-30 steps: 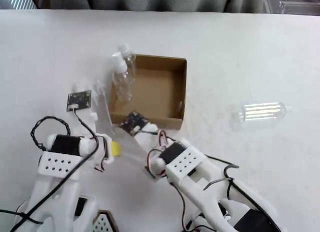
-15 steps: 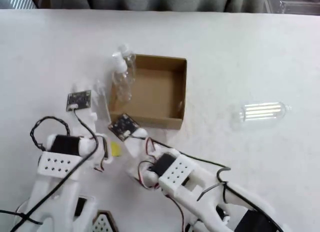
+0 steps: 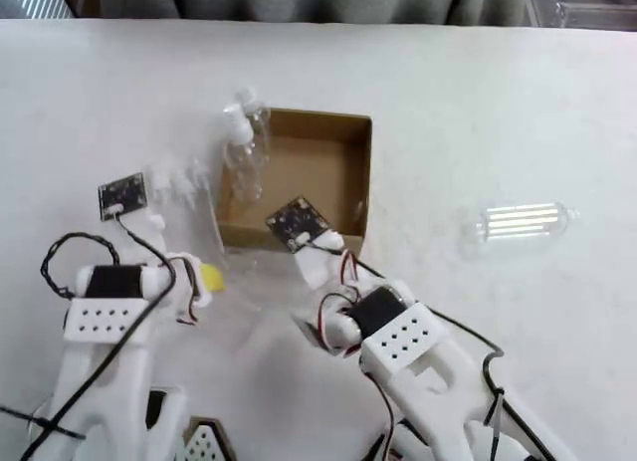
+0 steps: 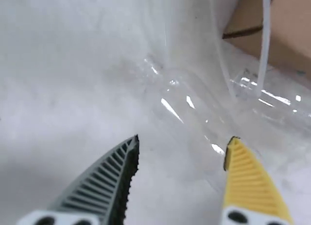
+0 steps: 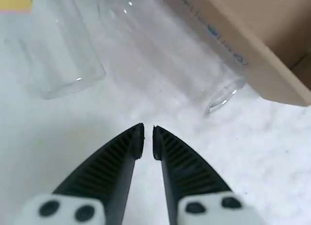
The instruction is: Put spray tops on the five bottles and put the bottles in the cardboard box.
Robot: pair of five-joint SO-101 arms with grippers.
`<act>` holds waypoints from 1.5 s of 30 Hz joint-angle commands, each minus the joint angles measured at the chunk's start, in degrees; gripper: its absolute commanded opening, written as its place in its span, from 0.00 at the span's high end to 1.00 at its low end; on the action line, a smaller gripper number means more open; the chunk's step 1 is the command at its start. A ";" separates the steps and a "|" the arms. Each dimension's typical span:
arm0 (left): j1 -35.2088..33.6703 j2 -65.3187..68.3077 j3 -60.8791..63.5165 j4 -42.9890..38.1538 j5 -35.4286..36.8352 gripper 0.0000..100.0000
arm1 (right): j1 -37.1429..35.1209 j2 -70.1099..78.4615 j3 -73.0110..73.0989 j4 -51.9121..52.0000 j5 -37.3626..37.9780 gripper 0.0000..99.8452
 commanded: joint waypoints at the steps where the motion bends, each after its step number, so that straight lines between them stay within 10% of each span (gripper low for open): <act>1: -0.66 6.29 -1.85 -2.99 1.76 0.72 | 1.19 -1.89 -1.49 0.66 1.93 0.98; 19: 0.48 19.56 -6.07 -8.70 9.14 0.73 | 4.88 -1.89 -1.85 0.31 3.87 0.98; 24: 0.40 19.65 -5.80 -11.25 8.97 0.98 | 4.97 -1.80 -1.85 0.31 3.87 0.98; 31: 0.04 19.74 -5.98 -11.08 7.30 0.98 | 5.05 -1.63 -1.85 0.22 3.87 0.98; 45: -8.66 20.00 -15.30 -3.08 -23.56 0.96 | 8.40 -1.36 -2.73 0.22 3.87 0.98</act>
